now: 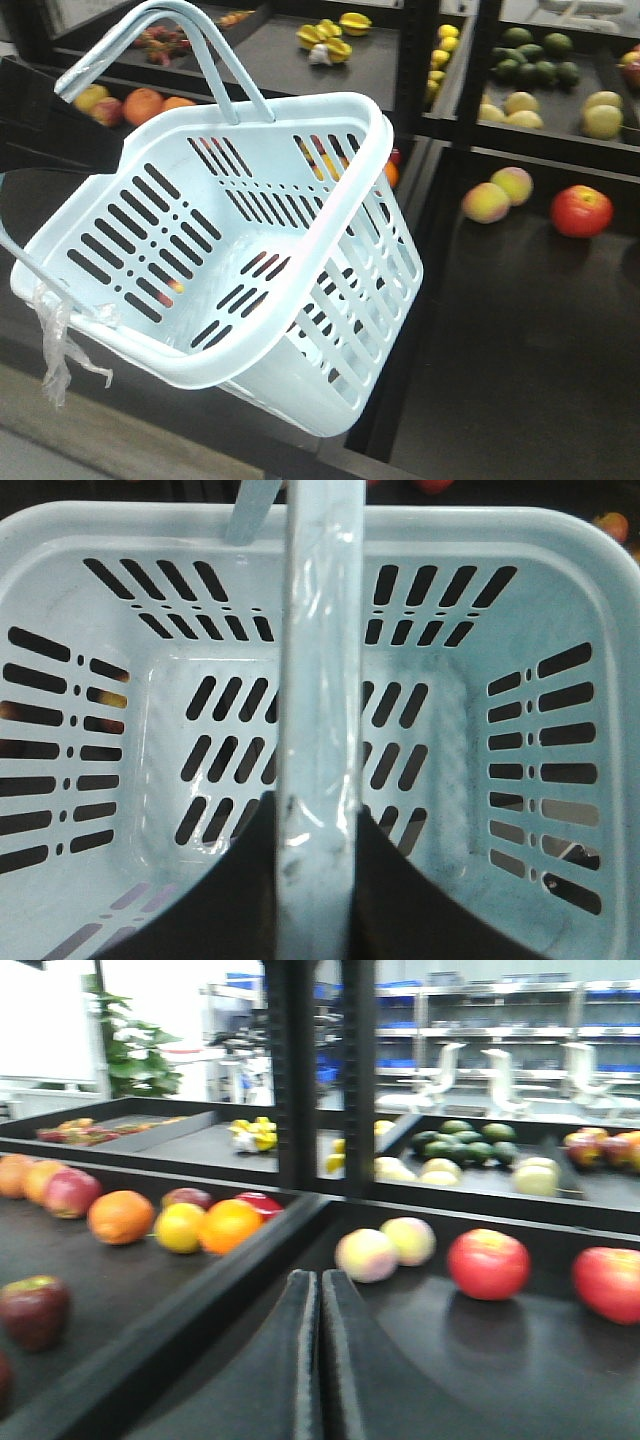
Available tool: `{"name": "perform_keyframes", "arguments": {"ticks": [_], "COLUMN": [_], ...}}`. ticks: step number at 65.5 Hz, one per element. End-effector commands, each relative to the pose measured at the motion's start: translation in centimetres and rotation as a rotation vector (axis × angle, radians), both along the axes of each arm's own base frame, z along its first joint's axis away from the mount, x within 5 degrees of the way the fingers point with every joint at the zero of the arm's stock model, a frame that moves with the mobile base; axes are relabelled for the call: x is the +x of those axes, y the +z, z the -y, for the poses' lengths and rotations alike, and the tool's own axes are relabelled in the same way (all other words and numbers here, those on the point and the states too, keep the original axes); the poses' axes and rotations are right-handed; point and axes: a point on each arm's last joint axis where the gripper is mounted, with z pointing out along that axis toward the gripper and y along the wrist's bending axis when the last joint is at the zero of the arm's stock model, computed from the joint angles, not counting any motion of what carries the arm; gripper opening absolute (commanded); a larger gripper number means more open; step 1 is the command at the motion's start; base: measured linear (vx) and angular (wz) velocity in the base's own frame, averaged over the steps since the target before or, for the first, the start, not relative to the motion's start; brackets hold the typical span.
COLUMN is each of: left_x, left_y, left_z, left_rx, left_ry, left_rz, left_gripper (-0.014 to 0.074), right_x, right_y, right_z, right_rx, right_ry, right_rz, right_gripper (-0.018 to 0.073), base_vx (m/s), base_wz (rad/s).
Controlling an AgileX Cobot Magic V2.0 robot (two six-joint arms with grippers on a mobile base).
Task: Pick three apples into basket with both arms
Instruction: 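Hold the basket up with the left gripper while the base turns away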
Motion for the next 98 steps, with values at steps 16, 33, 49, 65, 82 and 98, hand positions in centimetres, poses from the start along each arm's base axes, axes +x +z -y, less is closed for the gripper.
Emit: {"name": "perform_keyframes", "arguments": {"ticks": [16,33,49,65,82,98], "left_x": [-1.01,-1.01,-1.01,-1.01,-1.01,-1.01], "left_y": [1.69,1.69,1.69,1.69,1.69,1.69], "left_z": [0.06,0.06,0.06,0.06,0.06,0.06], "left_rx": [-0.085,-0.085,-0.085,-0.085,-0.085,-0.085], "left_ry": [-0.004,-0.004,-0.004,-0.004,-0.004,-0.004], "left_rz": [0.064,0.064,0.064,0.064,0.064,0.064], "left_gripper": [-0.0008,-0.0008,-0.0008,-0.0008,-0.0008,-0.0008], "right_x": [-0.05,-0.05,-0.05,-0.05,-0.05,-0.05], "right_y": [0.22,0.22,0.22,0.22,0.22,0.22], "right_z": [-0.01,-0.01,-0.01,-0.01,-0.01,-0.01], "right_rx": [-0.015,-0.015,-0.015,-0.015,-0.015,-0.015], "right_ry": [-0.003,-0.003,-0.003,-0.003,-0.003,-0.003], "right_rz": [0.069,0.069,0.069,0.069,0.069,0.069], "right_gripper": [-0.0005,-0.0005,-0.0005,-0.0005,-0.0005,-0.0005], "base_vx": [-0.06,-0.07,-0.09,-0.10,-0.11,-0.11], "base_wz": [0.45,0.46,0.48,0.53,0.58,0.56]}}
